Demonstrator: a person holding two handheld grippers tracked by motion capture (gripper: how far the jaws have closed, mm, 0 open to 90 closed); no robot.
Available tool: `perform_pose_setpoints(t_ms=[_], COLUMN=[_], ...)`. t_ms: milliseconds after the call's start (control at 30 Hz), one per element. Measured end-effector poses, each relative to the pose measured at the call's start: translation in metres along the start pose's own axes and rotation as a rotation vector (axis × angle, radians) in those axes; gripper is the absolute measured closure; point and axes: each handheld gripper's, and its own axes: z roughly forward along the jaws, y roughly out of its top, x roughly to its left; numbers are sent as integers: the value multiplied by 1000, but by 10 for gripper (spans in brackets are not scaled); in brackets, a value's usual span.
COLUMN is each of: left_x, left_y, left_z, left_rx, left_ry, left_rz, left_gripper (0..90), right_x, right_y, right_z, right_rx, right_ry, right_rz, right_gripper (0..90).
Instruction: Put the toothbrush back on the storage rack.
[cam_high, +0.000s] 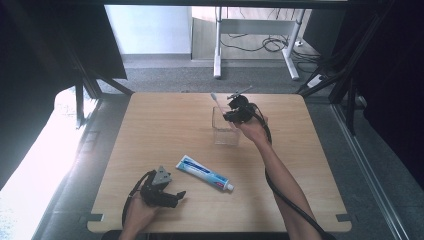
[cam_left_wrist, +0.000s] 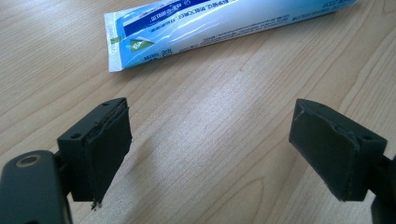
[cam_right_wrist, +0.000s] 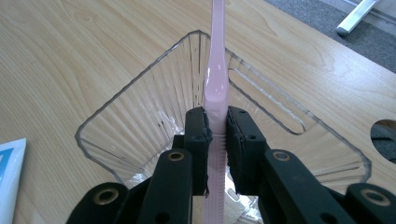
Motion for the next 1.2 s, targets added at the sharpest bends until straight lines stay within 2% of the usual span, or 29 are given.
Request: perform_pose_setpoints(t_ms=[800,1200], left_x=[-1,-1], left_y=[0,1], left_z=[1,1], left_rx=[-1,3], left_ry=[-8,-11], left_rz=[2,2], left_gripper=[133,133], right_x=[-1,2], right_y=[-4,-2], right_z=[14,6], right_rx=[115,88], right_ry=[16,29], right_rz=[-19,-30], right_gripper=[788,727])
